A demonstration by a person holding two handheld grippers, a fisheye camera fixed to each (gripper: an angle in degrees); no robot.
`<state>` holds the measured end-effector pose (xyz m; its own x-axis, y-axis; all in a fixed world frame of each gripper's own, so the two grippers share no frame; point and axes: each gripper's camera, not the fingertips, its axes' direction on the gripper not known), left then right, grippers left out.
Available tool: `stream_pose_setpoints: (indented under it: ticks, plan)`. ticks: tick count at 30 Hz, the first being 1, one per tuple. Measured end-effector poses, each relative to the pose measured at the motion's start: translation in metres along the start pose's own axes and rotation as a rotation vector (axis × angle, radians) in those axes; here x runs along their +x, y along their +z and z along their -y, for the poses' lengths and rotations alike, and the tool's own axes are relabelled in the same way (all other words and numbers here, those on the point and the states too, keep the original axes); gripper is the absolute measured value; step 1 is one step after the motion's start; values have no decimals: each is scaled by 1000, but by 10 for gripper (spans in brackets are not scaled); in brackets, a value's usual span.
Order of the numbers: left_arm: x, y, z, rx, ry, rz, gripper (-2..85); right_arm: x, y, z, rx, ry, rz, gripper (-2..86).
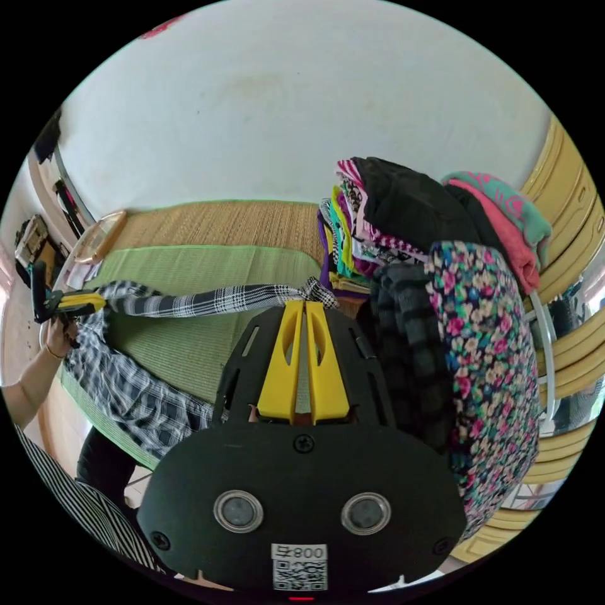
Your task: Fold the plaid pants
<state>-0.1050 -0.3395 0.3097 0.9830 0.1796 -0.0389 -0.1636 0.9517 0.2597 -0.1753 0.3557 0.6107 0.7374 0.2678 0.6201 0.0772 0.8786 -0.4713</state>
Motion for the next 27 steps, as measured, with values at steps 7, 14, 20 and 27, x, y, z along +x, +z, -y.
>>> stream_pose_setpoints:
  ticks: [7,14,20,27]
  plan:
    - [-5,103,-22,-339,-47,-123,21,20,125,-62,-393,60,-102,0]
    - [-30,93,-23,-265,-83,-123,20,13,129,-89,-362,54,-104,1]
    - [-64,114,-34,-373,-215,-80,9,-4,133,-60,-280,54,-70,0]
    - [-68,119,-48,-373,-192,-121,1,-1,182,-32,-320,121,-81,0]
